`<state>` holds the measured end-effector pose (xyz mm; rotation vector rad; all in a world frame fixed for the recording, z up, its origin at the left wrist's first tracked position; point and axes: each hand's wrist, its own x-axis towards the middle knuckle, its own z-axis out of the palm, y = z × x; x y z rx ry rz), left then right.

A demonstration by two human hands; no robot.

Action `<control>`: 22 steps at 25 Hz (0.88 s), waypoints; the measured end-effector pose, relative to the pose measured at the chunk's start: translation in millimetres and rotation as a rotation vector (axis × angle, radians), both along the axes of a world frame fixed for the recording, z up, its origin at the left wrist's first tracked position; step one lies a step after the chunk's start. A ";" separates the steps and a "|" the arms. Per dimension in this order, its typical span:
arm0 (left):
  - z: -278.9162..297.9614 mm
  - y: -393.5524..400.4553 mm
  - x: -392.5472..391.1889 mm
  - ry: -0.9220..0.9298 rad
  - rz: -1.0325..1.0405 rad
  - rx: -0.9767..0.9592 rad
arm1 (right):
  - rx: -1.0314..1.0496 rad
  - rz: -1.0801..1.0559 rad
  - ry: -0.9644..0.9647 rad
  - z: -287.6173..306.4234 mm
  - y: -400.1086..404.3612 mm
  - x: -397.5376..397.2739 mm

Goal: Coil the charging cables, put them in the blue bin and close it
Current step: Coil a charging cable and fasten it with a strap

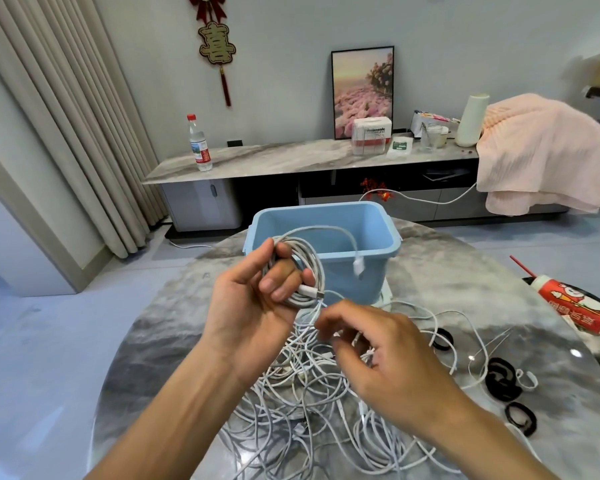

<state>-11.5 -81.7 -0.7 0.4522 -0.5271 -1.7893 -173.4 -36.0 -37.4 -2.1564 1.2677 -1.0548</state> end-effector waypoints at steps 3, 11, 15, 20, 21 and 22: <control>-0.6 1.5 -2.0 -0.039 -0.008 0.004 | 0.033 -0.030 -0.263 4.9 -0.1 3.4; -4.5 4.9 -7.5 -0.173 -0.103 -0.026 | -0.258 -0.502 -0.234 24.7 -9.0 -31.9; -5.8 7.2 -10.1 -0.182 -0.139 -0.005 | -0.095 -0.301 -0.201 17.2 -16.4 -36.2; -4.9 9.7 -13.2 -0.121 -0.149 0.014 | 0.006 -0.199 -0.470 22.9 -11.5 -30.4; -5.8 9.6 -13.7 -0.095 -0.160 0.022 | 0.046 -0.196 -0.504 21.4 -11.1 -27.4; -6.9 9.2 -13.7 -0.061 -0.170 0.028 | 0.095 -0.173 -0.530 18.7 -10.9 -23.9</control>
